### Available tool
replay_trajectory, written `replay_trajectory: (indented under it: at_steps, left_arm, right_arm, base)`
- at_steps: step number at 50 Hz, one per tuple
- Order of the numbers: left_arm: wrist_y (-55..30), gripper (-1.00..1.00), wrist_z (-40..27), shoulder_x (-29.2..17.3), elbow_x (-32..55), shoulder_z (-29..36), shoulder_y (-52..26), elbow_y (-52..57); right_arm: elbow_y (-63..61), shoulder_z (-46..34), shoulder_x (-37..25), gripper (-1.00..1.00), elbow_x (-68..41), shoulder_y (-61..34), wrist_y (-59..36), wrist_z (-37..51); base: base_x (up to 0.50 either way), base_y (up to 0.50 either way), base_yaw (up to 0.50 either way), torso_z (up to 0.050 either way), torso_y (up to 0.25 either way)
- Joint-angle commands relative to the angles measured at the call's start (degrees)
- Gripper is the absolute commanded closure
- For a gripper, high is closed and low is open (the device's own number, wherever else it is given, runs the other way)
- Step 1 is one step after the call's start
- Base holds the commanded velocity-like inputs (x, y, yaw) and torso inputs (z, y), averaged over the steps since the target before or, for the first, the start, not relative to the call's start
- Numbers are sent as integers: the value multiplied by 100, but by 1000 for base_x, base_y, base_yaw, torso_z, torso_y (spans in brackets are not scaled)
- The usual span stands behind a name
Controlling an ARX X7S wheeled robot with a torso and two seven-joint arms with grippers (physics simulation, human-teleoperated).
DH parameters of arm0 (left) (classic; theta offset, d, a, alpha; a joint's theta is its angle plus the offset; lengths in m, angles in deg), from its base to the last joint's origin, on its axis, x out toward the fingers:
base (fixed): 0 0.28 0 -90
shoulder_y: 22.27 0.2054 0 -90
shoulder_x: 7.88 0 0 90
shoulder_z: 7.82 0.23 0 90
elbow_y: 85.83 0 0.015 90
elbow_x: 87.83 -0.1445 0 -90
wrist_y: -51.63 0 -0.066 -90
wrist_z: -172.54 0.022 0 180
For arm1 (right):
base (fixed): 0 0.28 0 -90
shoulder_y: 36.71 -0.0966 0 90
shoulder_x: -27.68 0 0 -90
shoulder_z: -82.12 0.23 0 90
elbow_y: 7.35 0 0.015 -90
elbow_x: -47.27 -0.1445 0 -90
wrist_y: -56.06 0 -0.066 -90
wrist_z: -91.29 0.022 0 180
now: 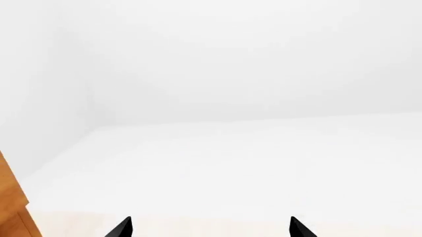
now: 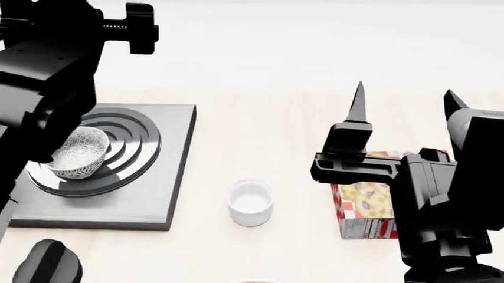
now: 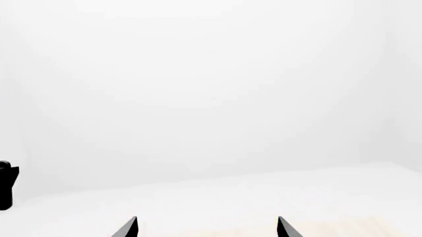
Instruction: Pick the akita bowl on the stove and place it on the plate.
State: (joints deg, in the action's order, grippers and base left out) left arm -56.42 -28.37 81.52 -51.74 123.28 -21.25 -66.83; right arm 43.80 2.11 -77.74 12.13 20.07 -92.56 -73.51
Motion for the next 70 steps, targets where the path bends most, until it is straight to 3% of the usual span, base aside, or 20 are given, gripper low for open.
replay_trajectory:
  at_steps: [1,34,43,60,70]
  left_arm:
    - [347,-100,40,34,93,-30,-50,-391]
    - [599,-100,272,42,-192,-249,-69,-387]
    - [474,-100,707,43,-347,-142,-113,-374]
    - [-335,-100,63,-3,-573,449,-108,-95]
    - [-947,-100,-419,-266,-600,631,266,781]
  right_arm:
    - [39,-24,-25,-100,-10,25,78,-9]
    - [20,-34,-79,-100,-152,1,48,92]
    - [-3,-29,-91,-100,-212,-30,-7,142]
    - [63,-72,-125,-100,-179,55,167,120]
    - [29,-58,-139,-100,-252,17,97,180]
  base:
    - [0,0,0,0,0]
    - [0,0,0,3,-124]
    - [0,0,0,0,-129]
    - [0,0,0,0,0]
    - [0,0,0,0,0]
